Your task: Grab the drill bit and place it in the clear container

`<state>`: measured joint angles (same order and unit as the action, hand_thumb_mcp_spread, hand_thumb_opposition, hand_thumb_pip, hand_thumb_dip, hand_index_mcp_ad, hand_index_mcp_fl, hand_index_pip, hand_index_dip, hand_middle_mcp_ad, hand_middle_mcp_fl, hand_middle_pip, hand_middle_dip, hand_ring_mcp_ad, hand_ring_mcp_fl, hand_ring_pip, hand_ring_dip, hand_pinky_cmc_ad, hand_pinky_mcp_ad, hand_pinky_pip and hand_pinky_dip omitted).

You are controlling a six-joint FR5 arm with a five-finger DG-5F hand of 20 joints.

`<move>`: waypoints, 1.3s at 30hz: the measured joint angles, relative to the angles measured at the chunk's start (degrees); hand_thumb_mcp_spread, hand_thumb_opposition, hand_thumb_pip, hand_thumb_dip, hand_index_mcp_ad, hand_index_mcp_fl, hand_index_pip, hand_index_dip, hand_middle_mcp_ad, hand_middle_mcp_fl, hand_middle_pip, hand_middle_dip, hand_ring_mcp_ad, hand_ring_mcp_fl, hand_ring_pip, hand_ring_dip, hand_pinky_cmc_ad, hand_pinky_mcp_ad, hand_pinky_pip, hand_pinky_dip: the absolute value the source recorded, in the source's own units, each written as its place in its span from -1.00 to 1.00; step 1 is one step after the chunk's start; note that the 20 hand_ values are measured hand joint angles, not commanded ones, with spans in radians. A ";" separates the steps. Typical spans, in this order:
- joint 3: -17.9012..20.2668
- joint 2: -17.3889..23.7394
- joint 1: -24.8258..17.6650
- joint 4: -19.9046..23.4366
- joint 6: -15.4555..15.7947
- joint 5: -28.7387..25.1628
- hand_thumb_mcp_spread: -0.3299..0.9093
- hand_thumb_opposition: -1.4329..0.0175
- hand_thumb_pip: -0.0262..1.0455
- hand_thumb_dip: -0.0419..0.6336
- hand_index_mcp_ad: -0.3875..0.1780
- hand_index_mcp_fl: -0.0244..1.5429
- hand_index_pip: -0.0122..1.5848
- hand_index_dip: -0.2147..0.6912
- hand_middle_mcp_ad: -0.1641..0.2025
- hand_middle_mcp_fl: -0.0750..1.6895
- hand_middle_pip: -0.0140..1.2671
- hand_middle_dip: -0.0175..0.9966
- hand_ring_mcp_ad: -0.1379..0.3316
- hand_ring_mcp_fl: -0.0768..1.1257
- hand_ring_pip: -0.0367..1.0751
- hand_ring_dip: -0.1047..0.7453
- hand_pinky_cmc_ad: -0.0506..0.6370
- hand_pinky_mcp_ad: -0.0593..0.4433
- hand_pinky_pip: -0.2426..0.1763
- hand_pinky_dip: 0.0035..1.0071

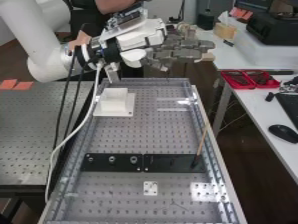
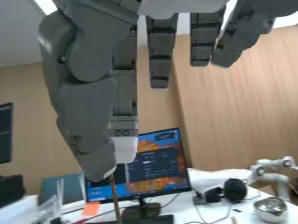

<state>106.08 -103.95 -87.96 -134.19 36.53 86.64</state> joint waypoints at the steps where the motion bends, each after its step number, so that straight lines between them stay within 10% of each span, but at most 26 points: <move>1: 0.45 0.53 -0.74 0.29 -0.34 0.83 0.63 -0.34 -0.30 -0.24 -0.10 0.32 0.16 0.10 0.23 -0.58 -0.75 -0.66 0.45 -0.76 -0.75 -0.73 0.03 -0.10 -0.20 -0.62; 18: 2.48 1.64 -10.15 1.00 -6.21 6.43 0.62 -0.35 -0.30 -0.24 -0.11 0.35 0.11 0.11 0.23 -0.57 -0.76 -0.65 0.45 -0.77 -0.75 -0.74 0.03 -0.10 -0.20 -0.62; 39: -4.36 -11.09 -14.72 -6.55 -7.92 -0.23 0.62 -0.35 -0.30 -0.24 -0.11 0.35 0.11 0.10 0.23 -0.58 -0.76 -0.64 0.45 -0.76 -0.75 -0.72 0.03 -0.11 -0.20 -0.62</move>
<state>101.73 -115.04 -102.68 -140.74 28.61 86.41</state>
